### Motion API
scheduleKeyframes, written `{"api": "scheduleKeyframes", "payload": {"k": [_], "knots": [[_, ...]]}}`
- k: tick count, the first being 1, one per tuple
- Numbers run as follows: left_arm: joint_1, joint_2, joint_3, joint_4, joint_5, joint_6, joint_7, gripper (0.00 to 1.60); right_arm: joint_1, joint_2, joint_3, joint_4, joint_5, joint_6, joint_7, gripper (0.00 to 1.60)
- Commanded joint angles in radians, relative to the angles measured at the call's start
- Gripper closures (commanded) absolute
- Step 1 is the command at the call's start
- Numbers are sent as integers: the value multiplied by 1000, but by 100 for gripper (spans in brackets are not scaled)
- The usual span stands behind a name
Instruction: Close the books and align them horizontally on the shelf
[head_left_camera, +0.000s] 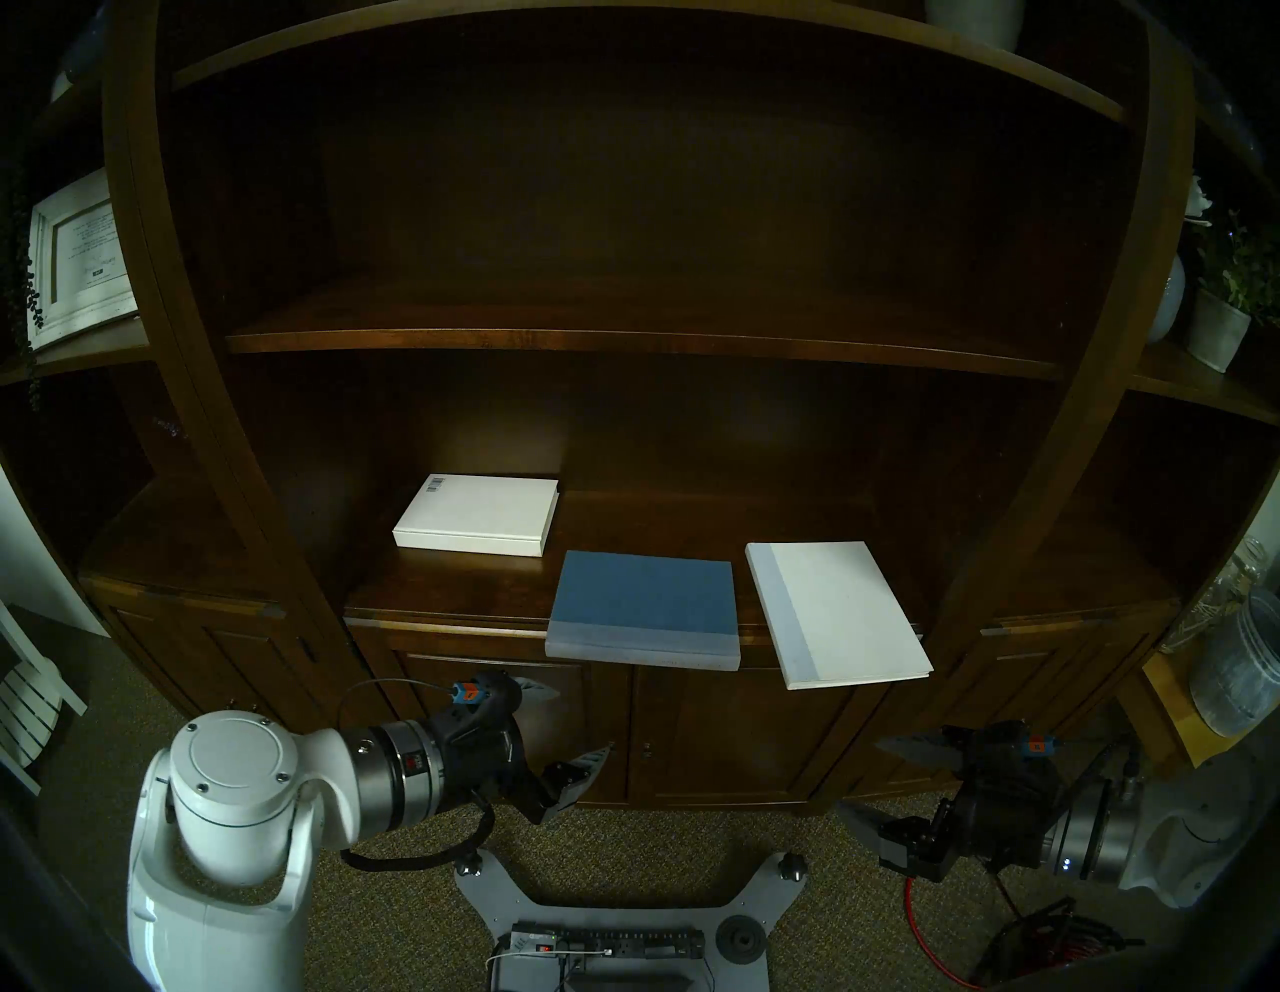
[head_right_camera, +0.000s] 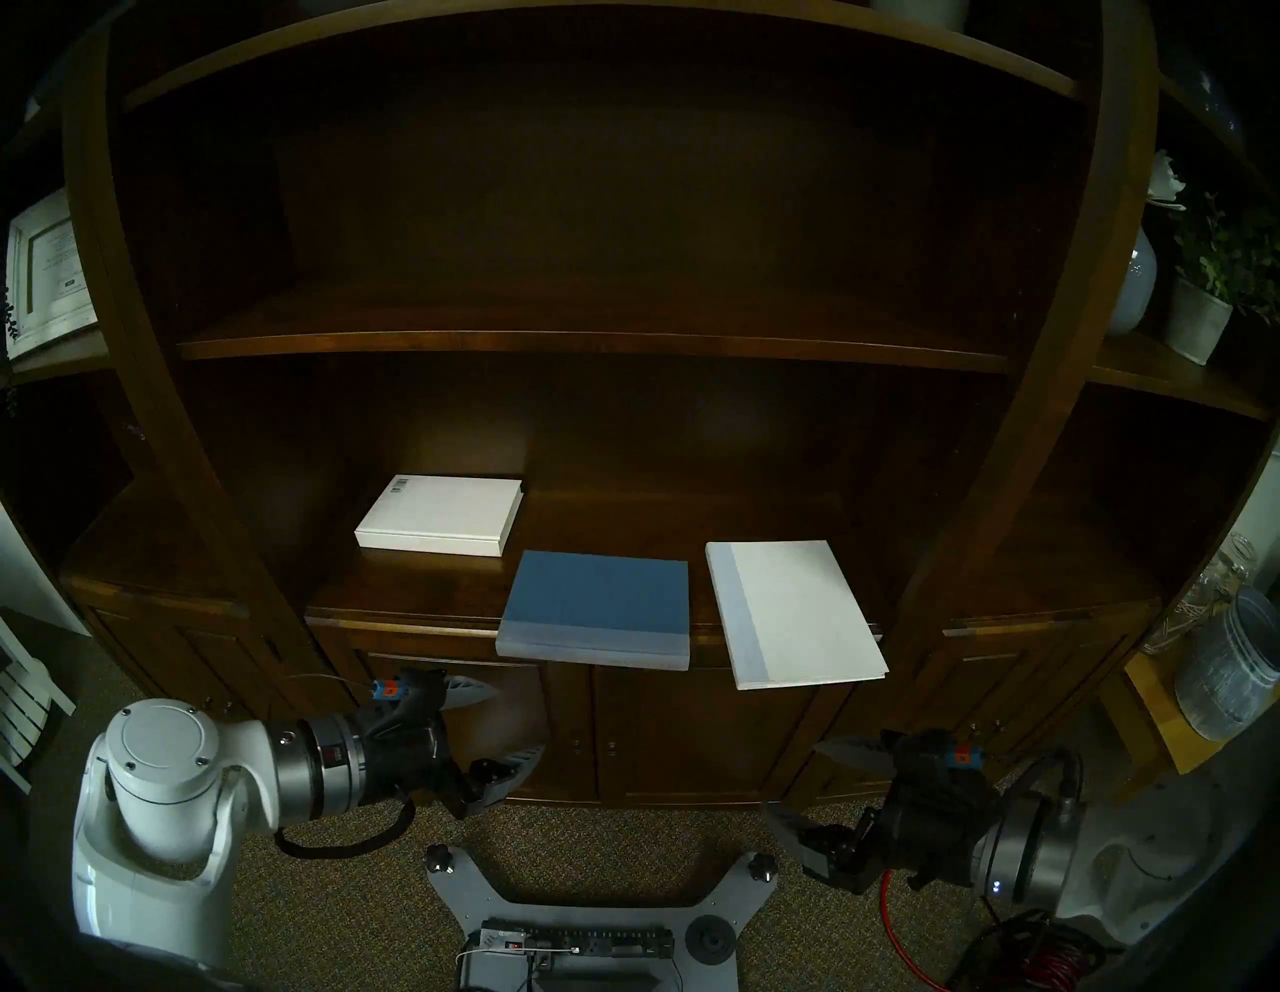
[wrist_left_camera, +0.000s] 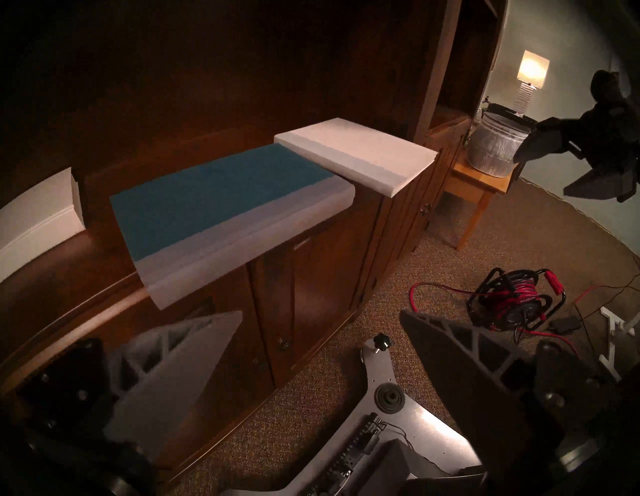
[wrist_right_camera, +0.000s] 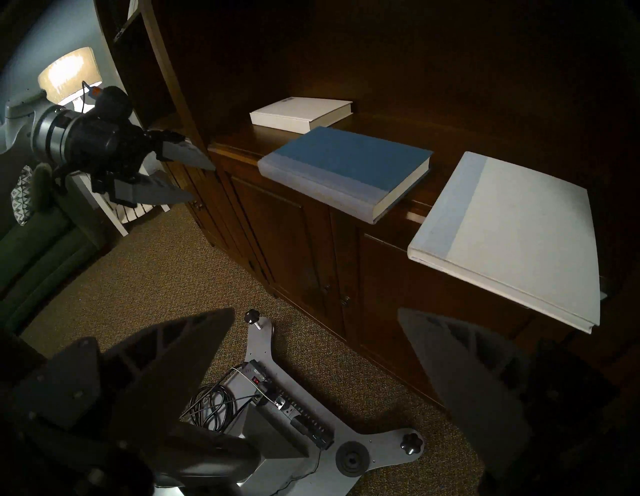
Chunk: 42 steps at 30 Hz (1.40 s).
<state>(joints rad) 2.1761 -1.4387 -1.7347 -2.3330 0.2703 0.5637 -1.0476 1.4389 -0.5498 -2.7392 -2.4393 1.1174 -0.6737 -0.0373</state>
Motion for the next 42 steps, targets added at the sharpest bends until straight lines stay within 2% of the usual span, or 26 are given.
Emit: {"api": "scheduleKeyframes", "payload": {"k": [1,8,19,30,32,35,36,39,41,42], "knots": [[-105,-46,151,36,65,6,77,0,17,-7,0,-4,-9,-33,2,0],[-174,-90,233,83,134,12,171,0,20,-10,-8,-4,-13,-42,4,0],[-283,-92,330,176,191,64,298,0,26,-15,-20,-4,-20,-59,7,0],[-378,-103,371,265,202,119,373,0,31,-18,-30,-4,-26,-72,8,0],[-427,-113,379,292,203,141,374,0,31,-19,-32,-4,-27,-73,9,0],[-415,-111,377,281,197,141,385,0,32,-19,-33,-4,-28,-75,9,0],[-450,-117,385,304,196,159,389,0,33,-20,-35,-4,-29,-76,9,0],[-445,-116,385,302,188,164,401,0,34,-20,-37,-4,-30,-77,9,0],[-488,-123,393,332,186,185,404,0,35,-20,-38,-4,-31,-79,9,0],[-461,-118,388,316,181,178,413,0,35,-20,-39,-4,-31,-79,9,0]]}}
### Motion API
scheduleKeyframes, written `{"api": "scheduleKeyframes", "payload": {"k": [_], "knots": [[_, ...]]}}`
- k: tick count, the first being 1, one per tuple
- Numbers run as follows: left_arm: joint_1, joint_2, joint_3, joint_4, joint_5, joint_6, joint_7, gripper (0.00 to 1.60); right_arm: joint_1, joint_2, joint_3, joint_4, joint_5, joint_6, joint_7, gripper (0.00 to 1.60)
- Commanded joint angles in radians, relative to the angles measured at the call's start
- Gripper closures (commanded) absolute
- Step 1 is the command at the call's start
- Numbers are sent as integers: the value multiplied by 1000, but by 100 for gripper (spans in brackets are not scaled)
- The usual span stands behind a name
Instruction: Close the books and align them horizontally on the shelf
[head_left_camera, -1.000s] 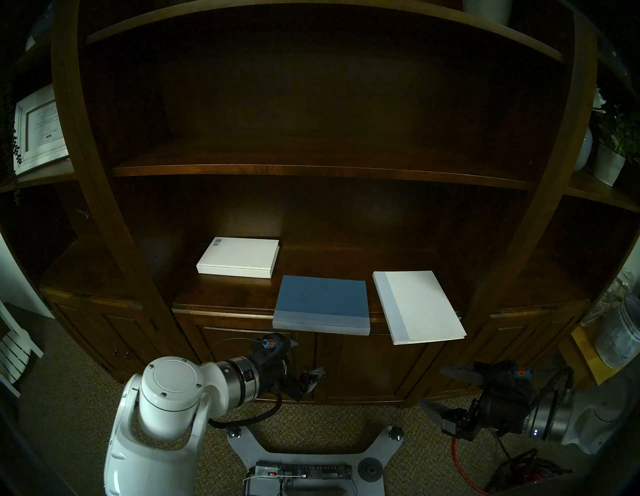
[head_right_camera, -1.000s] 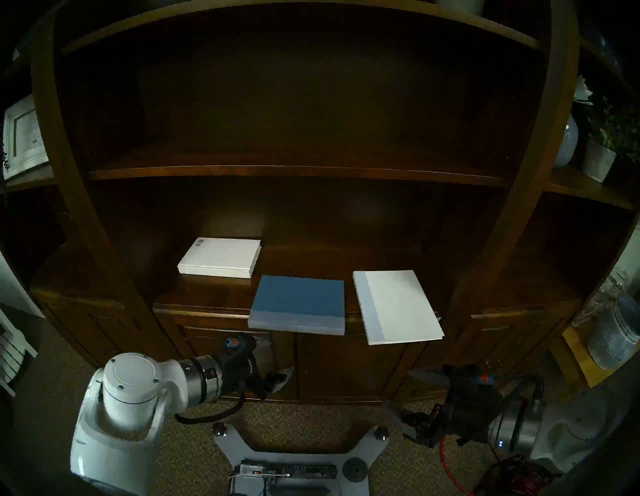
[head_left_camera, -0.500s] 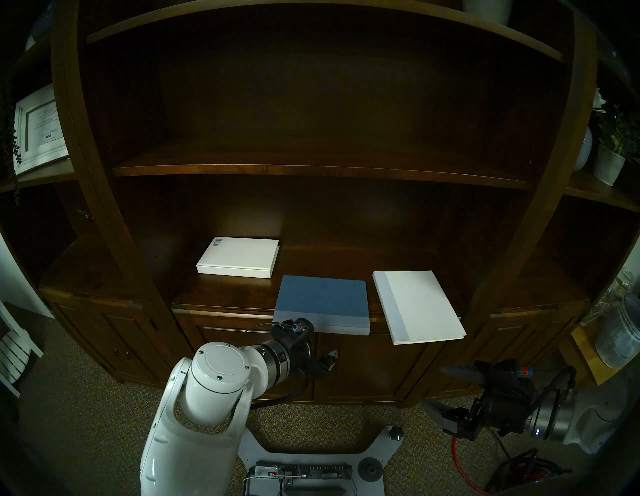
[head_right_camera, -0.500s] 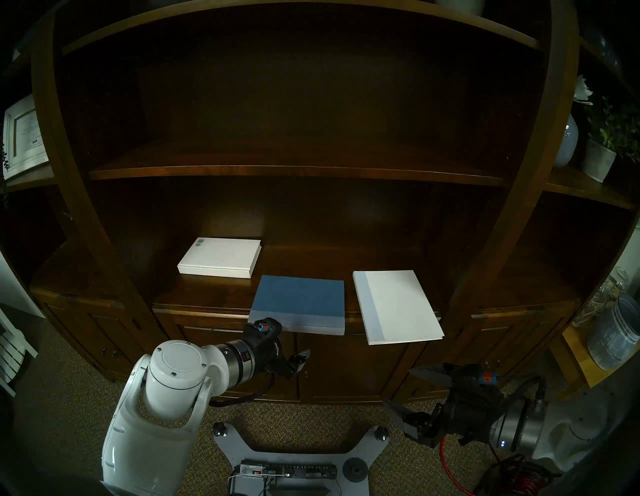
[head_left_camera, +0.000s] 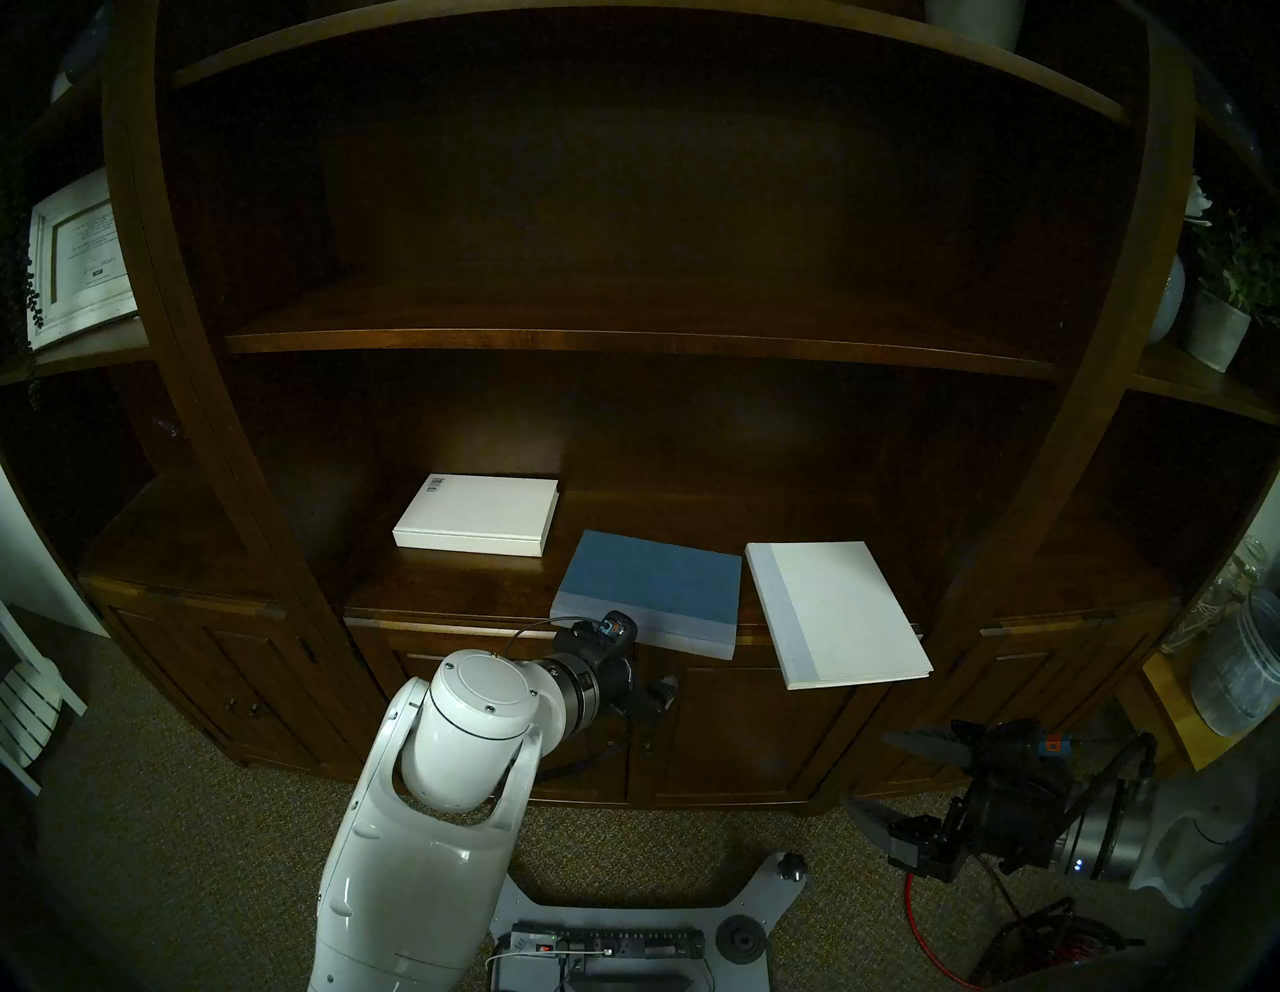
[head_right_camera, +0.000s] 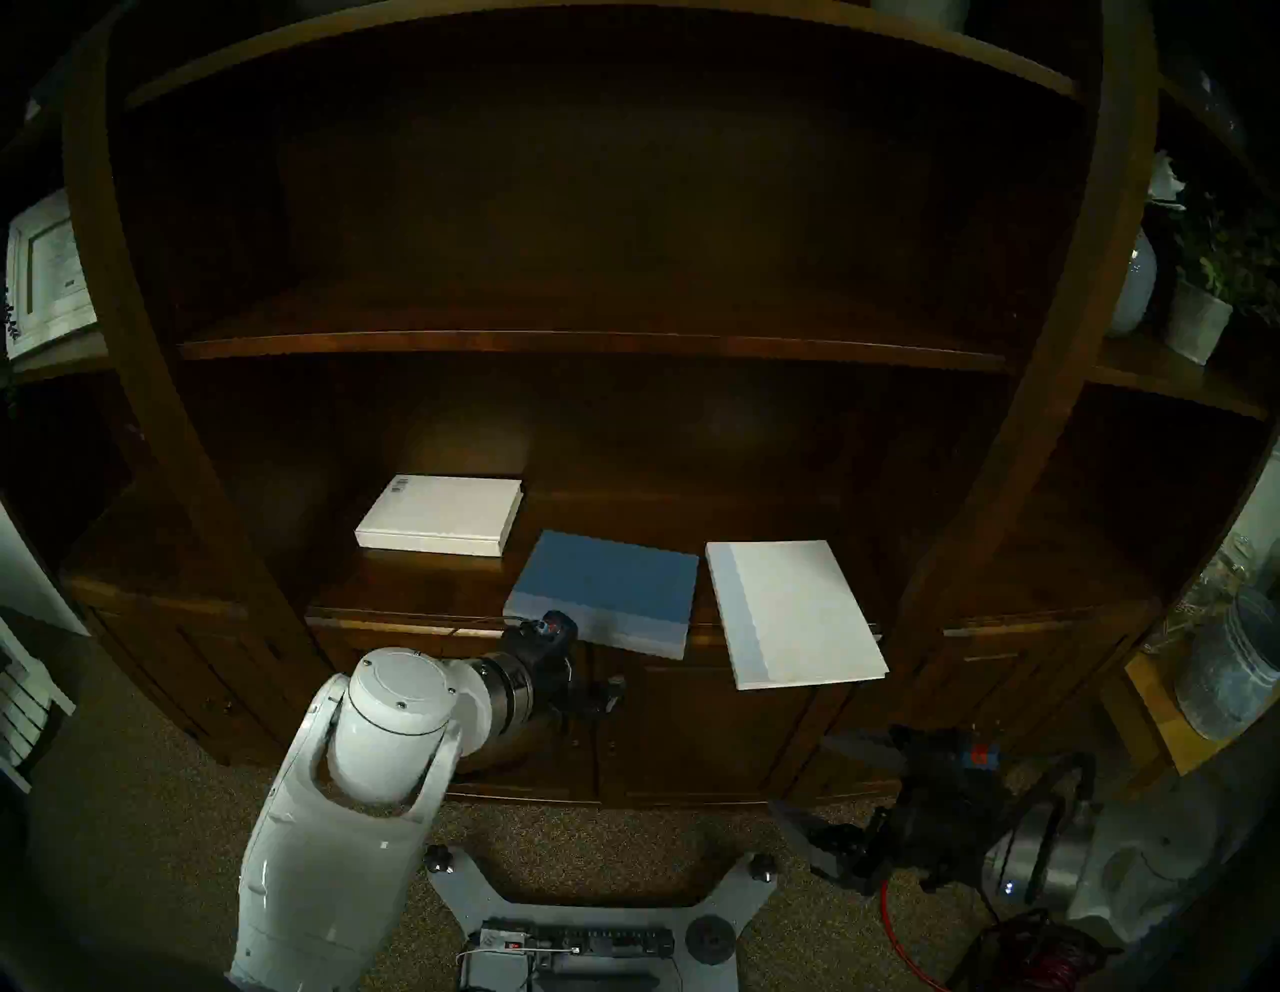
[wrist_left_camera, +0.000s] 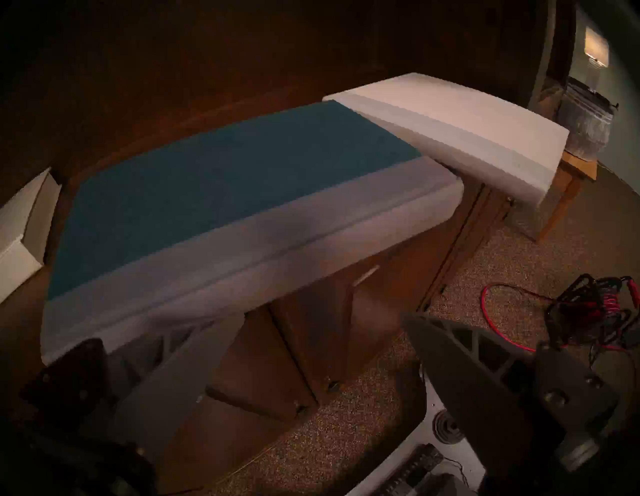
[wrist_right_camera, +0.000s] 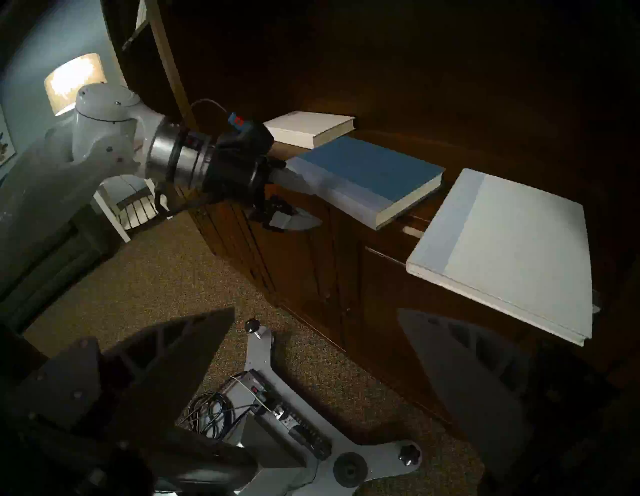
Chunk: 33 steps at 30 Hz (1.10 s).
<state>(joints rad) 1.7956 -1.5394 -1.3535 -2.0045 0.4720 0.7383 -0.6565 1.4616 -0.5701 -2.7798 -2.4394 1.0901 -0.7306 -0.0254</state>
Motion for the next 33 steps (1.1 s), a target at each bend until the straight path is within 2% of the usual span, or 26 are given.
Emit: {"api": "scheduleKeyframes", "payload": {"k": [1,4,16,17,18,19,27,33], "knots": [[-102,-22,10,2,-27,19,27,0,13,0,1,-4,-5,-24,-3,0],[-143,-30,16,27,-34,45,33,0,14,0,-1,-4,-6,-25,-3,0],[-219,-49,15,90,-69,93,90,0,18,-1,-7,-4,-9,-28,-2,0],[-247,-55,17,115,-71,104,94,0,18,-1,-7,-4,-10,-29,-2,0],[-220,-49,13,99,-75,91,108,0,18,-1,-7,-4,-10,-29,-2,0],[-248,-56,14,123,-77,105,111,0,18,-1,-8,-4,-10,-29,-2,0],[-319,-76,-18,231,-108,113,185,0,20,-1,-10,-4,-11,-29,-2,0],[-343,-84,-42,249,-150,123,189,0,22,-1,-12,-4,-12,-30,-2,0]]}}
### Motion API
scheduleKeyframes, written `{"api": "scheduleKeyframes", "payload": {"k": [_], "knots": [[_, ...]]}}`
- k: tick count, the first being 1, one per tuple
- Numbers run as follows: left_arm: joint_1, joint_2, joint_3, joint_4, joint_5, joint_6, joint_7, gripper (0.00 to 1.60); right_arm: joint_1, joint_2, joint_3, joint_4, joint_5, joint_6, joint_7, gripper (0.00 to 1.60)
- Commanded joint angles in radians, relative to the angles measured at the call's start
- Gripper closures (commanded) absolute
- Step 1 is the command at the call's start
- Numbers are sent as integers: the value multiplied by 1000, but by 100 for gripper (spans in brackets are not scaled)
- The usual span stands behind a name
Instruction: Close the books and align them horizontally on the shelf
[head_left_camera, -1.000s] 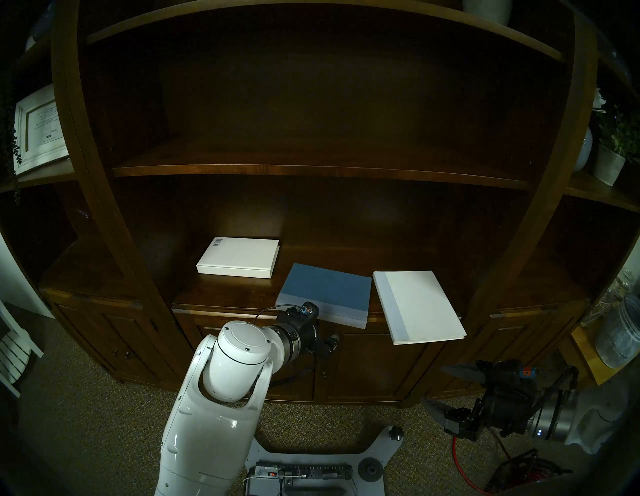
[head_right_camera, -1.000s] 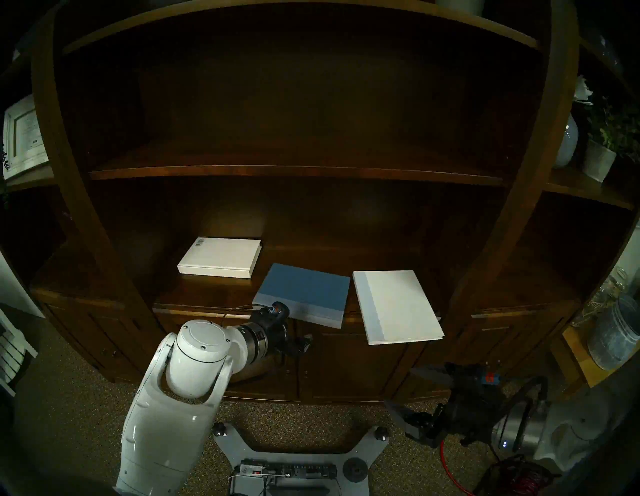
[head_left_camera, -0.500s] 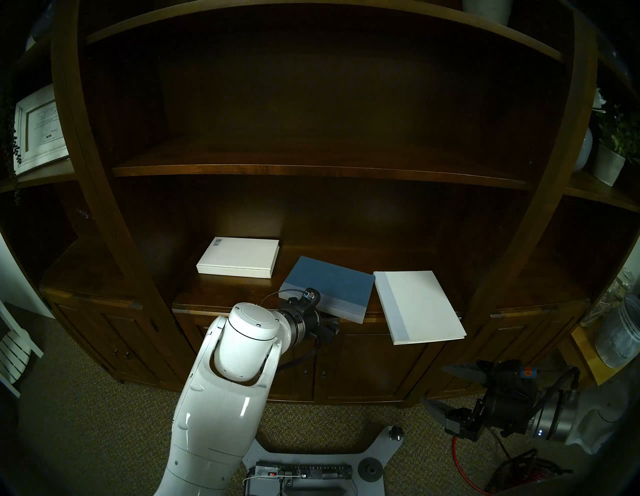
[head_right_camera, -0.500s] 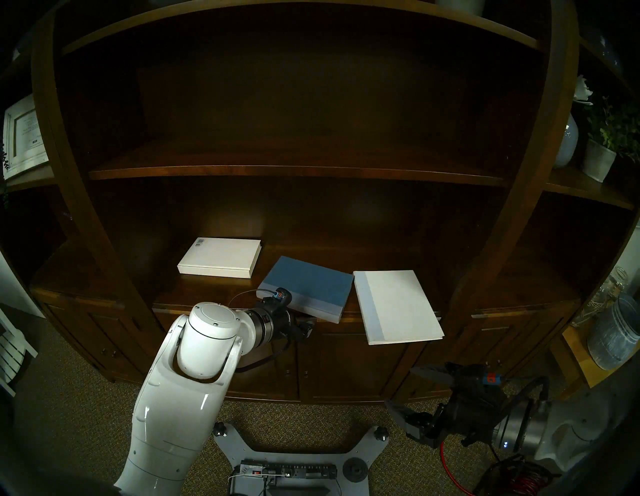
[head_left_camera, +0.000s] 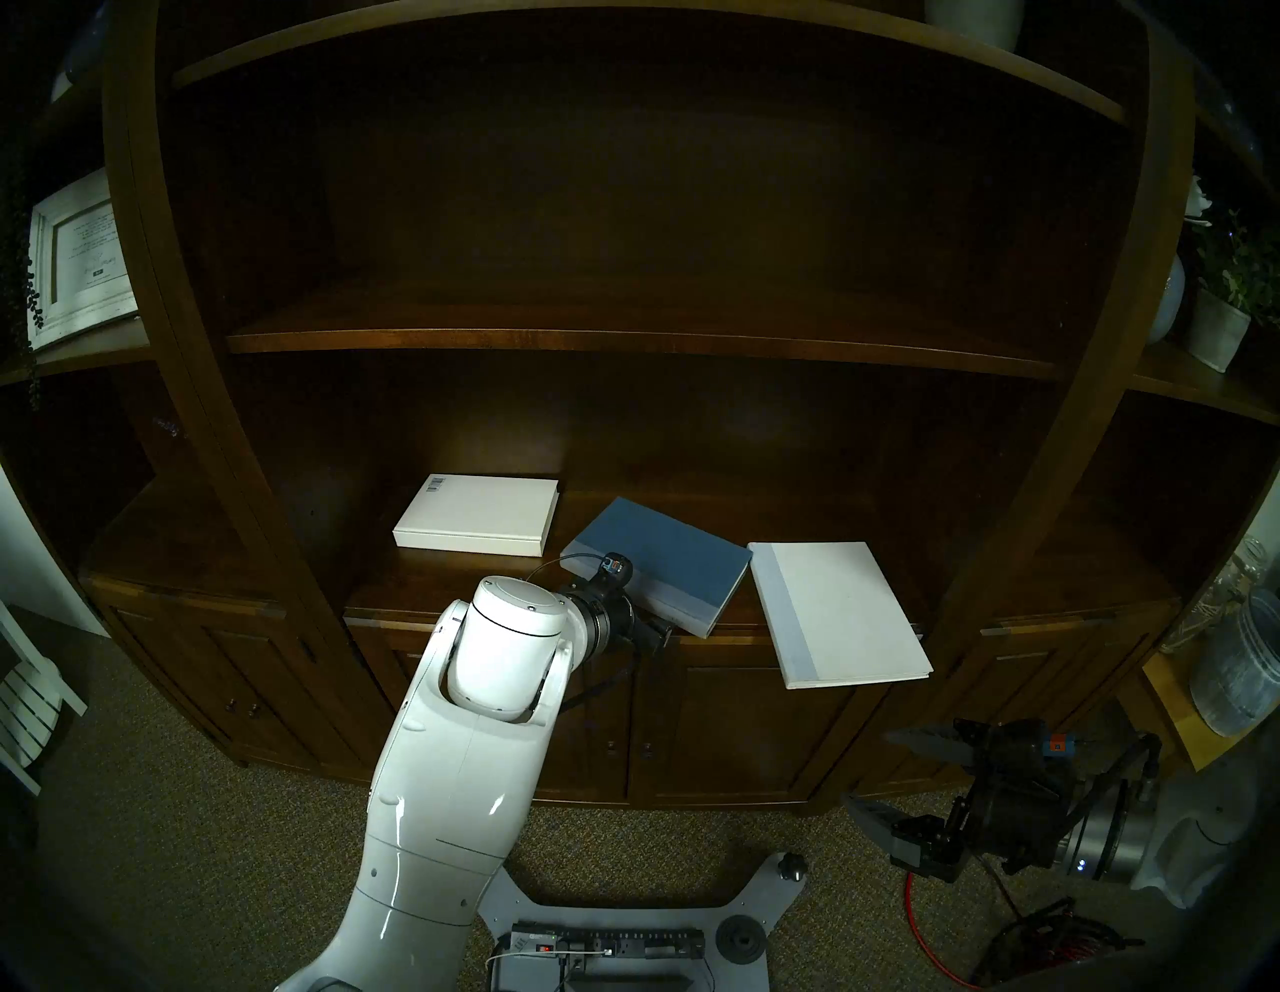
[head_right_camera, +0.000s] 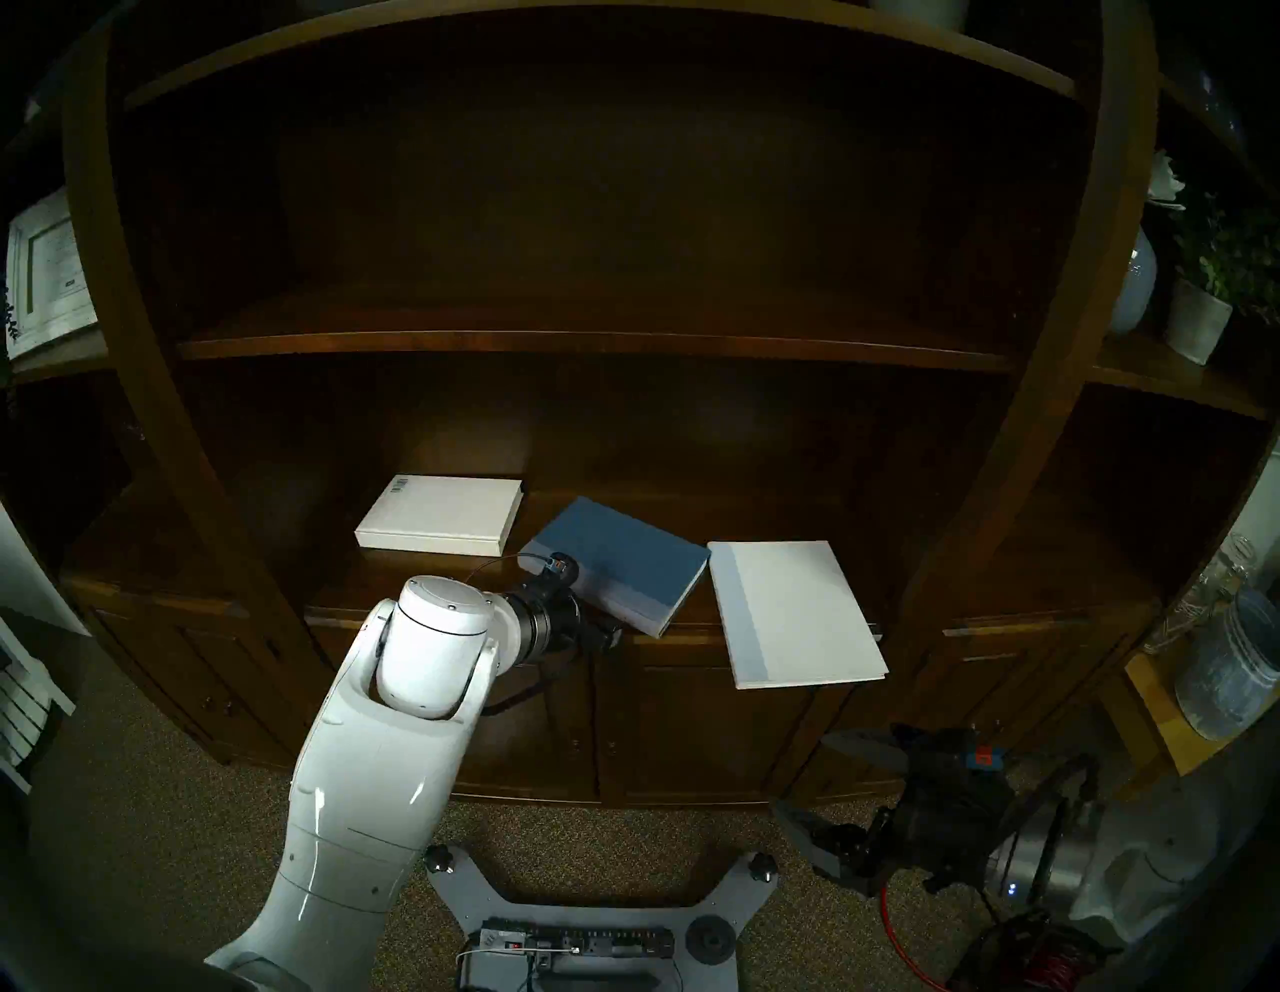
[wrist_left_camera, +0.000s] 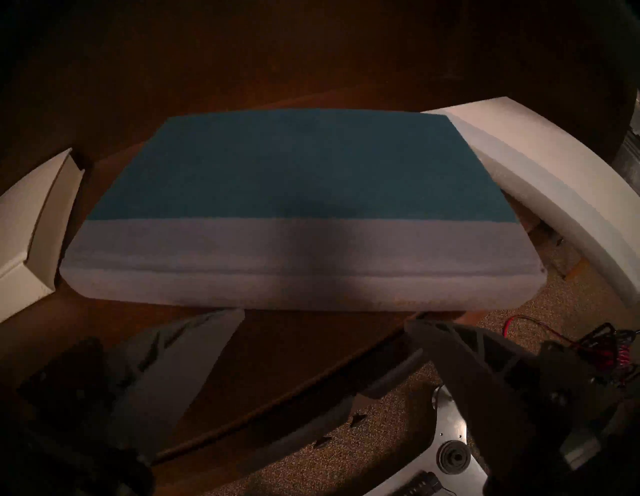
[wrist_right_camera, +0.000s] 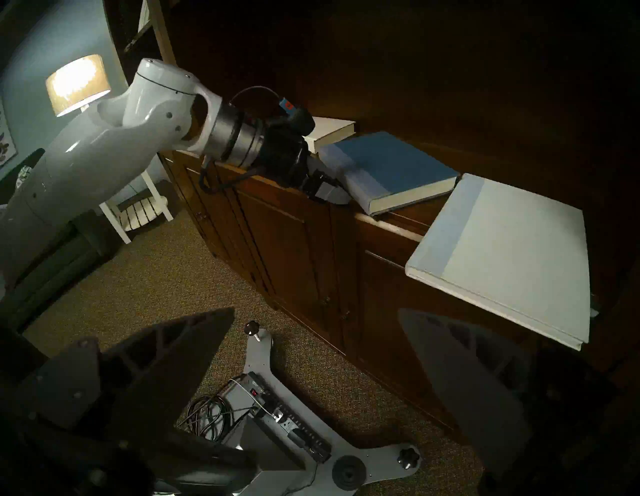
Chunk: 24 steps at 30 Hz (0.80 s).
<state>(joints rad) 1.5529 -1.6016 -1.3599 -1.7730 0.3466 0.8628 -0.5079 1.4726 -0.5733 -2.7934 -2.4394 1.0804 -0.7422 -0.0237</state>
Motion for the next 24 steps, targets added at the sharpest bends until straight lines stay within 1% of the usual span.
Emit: {"api": "scheduleKeyframes", "payload": {"k": [1,4,7,12,13,16,17,18,19,22,24], "knots": [[-108,-24,-38,13,-32,11,33,0,11,2,2,-4,-3,-19,-4,0],[-59,-14,-44,-88,-63,46,-15,0,12,2,1,-4,-3,-18,-4,0],[-58,-13,-44,-96,-84,41,-43,0,11,2,2,-4,-2,-15,-3,0],[-33,-7,-49,-172,-109,75,-83,0,11,2,2,-4,-2,-12,-2,0],[-39,-8,-50,-166,-113,77,-90,0,11,2,2,-4,-2,-12,-2,0],[-31,-5,-58,-212,-128,97,-116,0,10,1,2,-4,-2,-11,-2,0],[-23,-2,-60,-242,-132,97,-126,0,10,1,2,-4,-2,-11,-2,0],[-35,-3,-61,-223,-138,97,-136,0,10,1,2,-4,-2,-11,-2,0],[-28,1,-59,-250,-140,97,-143,0,10,1,2,-4,-2,-10,-2,0],[-22,6,-51,-275,-149,97,-167,0,10,1,2,-4,-2,-11,-2,0],[-6,13,-40,-310,-151,97,-182,0,10,1,2,-4,-2,-11,-2,0]]}}
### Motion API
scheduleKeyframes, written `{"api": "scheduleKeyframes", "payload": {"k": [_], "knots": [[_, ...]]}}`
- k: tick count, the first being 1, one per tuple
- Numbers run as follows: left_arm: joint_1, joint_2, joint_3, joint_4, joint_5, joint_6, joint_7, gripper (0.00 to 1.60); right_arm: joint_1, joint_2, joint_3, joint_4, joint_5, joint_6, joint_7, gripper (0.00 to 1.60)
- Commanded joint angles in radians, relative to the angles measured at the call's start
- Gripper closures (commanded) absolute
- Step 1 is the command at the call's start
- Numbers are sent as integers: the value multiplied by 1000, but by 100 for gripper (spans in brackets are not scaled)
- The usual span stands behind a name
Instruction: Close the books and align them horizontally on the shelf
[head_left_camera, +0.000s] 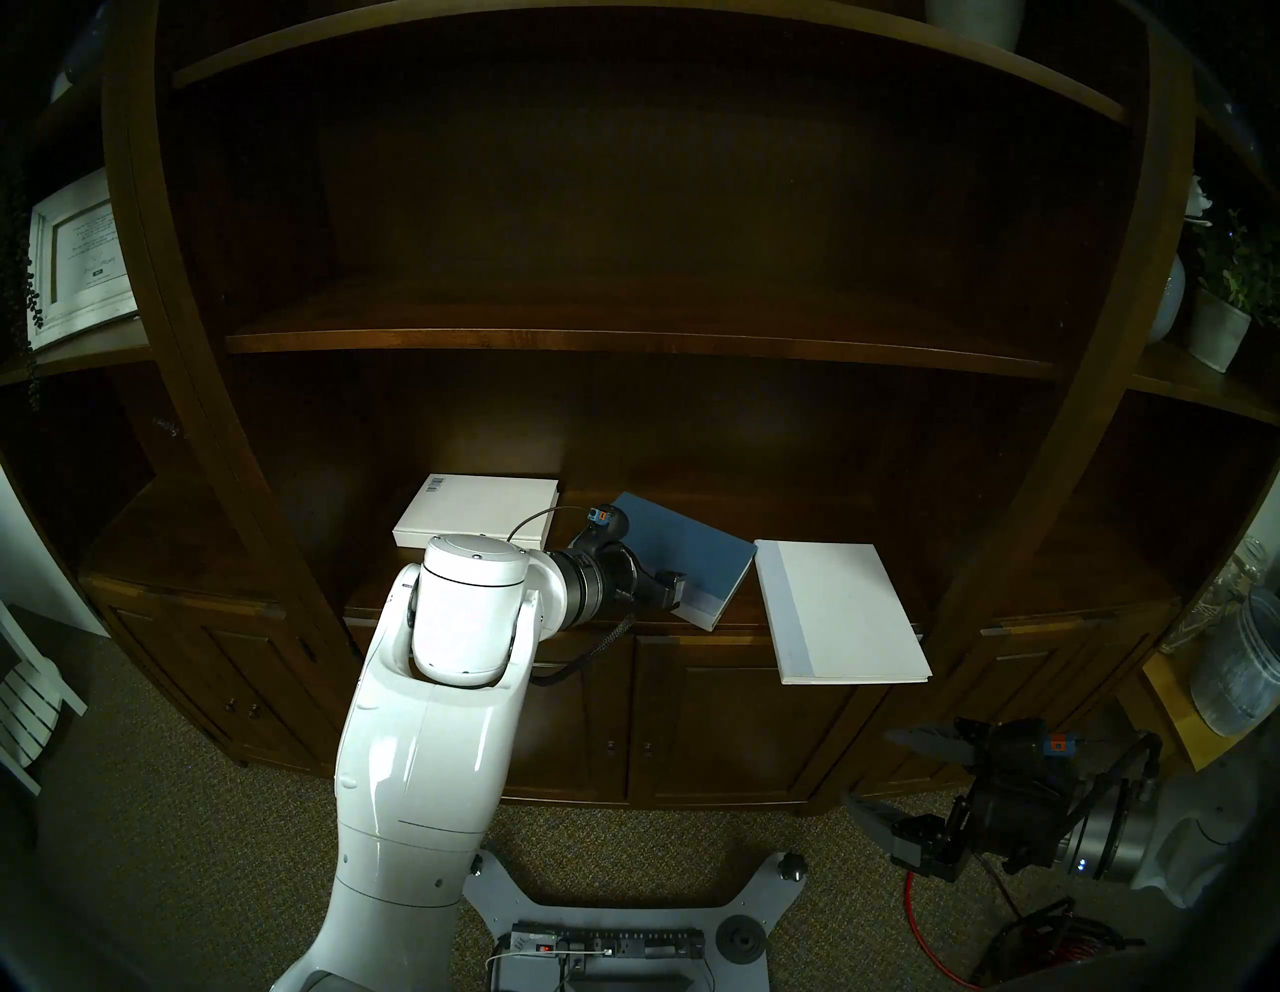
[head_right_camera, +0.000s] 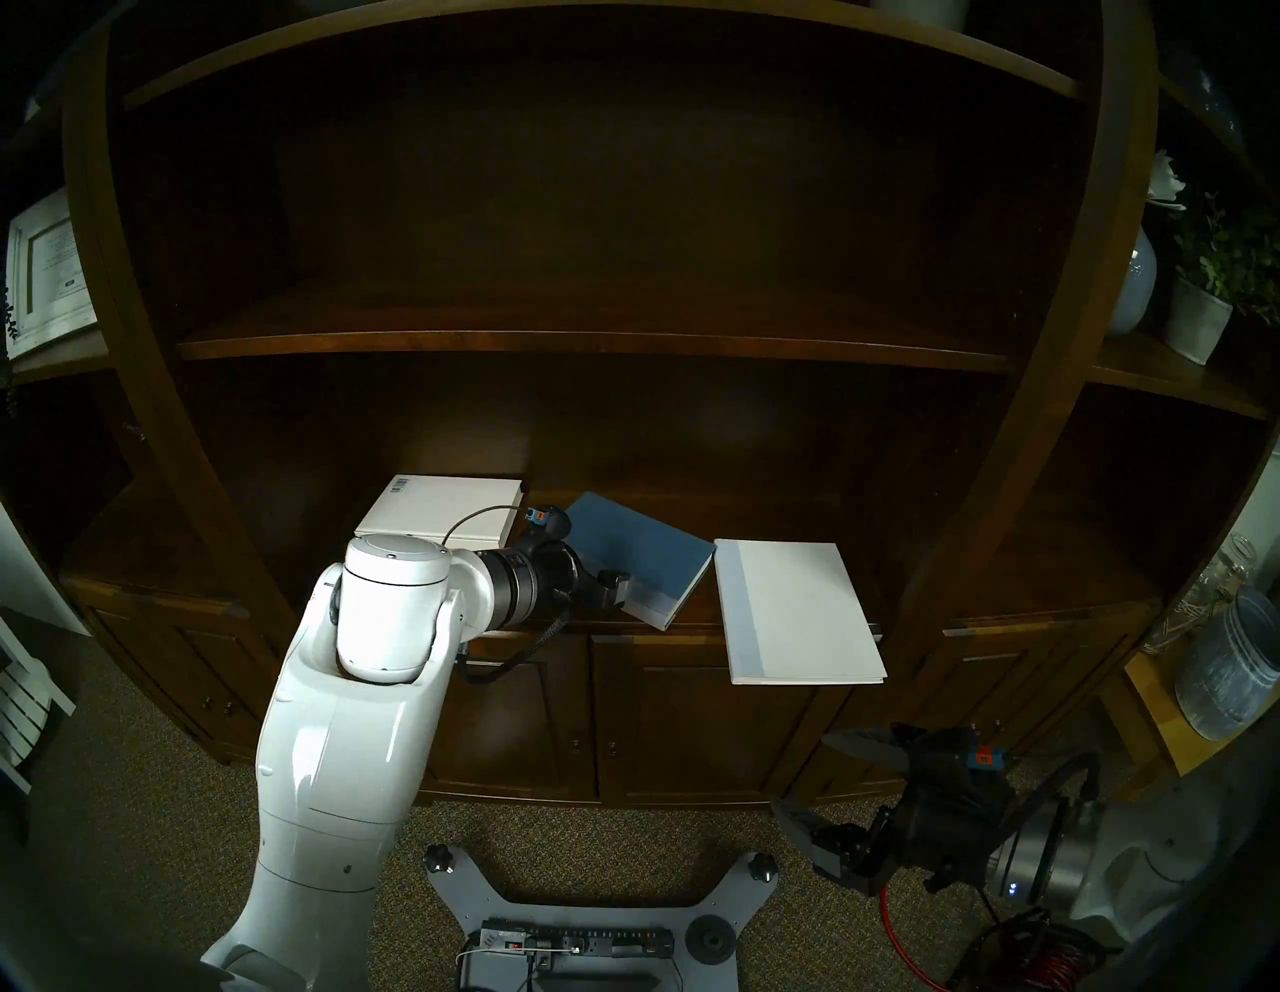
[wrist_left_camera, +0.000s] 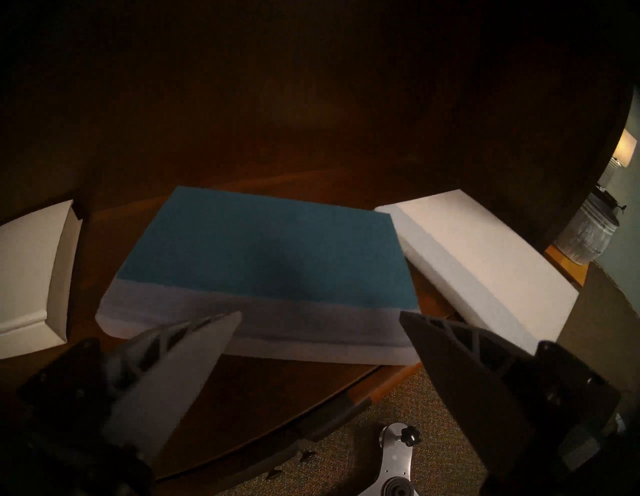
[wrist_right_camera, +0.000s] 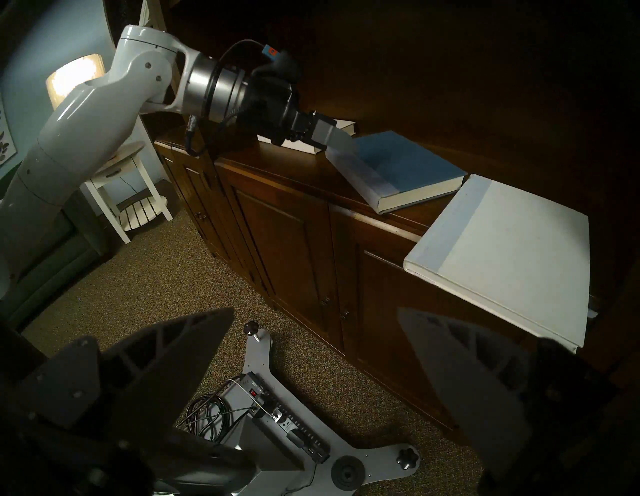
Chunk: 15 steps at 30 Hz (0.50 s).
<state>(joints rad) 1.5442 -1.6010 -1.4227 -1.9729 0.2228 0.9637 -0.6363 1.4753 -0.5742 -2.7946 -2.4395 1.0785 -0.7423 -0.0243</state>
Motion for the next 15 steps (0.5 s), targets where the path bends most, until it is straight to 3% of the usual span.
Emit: {"api": "scheduleKeyframes", "payload": {"k": [1,8,15], "knots": [[10,17,31,-126,-29,-4,-62,0,8,2,3,-4,-1,-11,-2,0],[61,44,111,-190,-12,-4,-82,0,9,3,3,-4,-1,-14,-2,0],[112,76,220,-271,65,-4,-18,0,11,3,1,-4,-3,-20,-4,0]]}}
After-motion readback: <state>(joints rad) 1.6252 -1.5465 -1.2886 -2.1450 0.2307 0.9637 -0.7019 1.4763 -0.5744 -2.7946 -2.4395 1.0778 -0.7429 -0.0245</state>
